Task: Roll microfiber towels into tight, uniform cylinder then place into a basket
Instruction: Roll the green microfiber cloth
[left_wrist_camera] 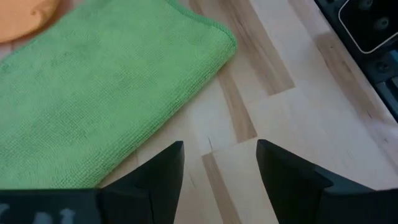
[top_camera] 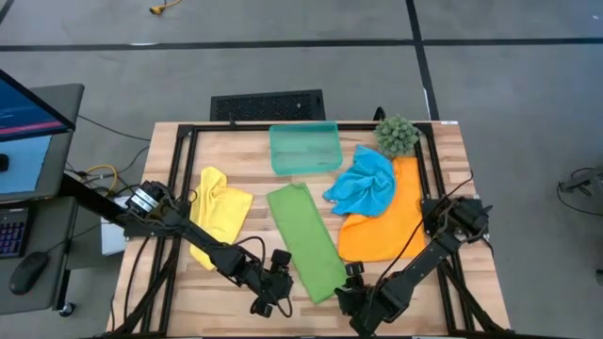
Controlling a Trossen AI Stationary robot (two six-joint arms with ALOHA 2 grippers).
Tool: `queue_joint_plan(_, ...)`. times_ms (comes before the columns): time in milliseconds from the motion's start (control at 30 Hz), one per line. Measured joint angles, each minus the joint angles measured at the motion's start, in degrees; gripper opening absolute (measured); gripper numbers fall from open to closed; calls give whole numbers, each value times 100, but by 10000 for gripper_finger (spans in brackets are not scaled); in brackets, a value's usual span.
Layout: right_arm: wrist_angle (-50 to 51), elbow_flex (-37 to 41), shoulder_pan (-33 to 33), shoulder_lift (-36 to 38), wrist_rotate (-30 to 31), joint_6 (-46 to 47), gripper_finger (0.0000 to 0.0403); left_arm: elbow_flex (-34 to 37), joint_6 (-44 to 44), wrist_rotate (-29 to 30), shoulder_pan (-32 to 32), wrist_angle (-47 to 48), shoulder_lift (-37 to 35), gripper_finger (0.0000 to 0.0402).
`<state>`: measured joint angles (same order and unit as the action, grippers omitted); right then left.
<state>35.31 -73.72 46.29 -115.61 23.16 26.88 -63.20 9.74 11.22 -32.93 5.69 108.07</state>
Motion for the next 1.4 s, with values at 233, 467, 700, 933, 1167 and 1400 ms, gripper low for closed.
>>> queue_joint_plan(233,125,-2,-282,0,-83,9,156,0,-183,9,2,10,0,197)
queue_joint_plan(467,218,-13,-481,4,-385,12,149,0,-413,634,-130,546,-2,197)
queue_joint_plan(700,172,-26,-600,-57,-435,107,128,0,-462,1204,-256,640,-2,197)
queue_joint_plan(933,103,-30,-669,-194,-635,532,49,0,-512,1211,-260,643,-2,197)
queue_joint_plan(1167,-129,-3,-605,-89,-327,629,16,0,-463,1399,-306,643,-2,197)
queue_joint_plan(1400,-86,-26,-441,35,-269,914,6,-104,-26,2023,-471,1054,-7,197)
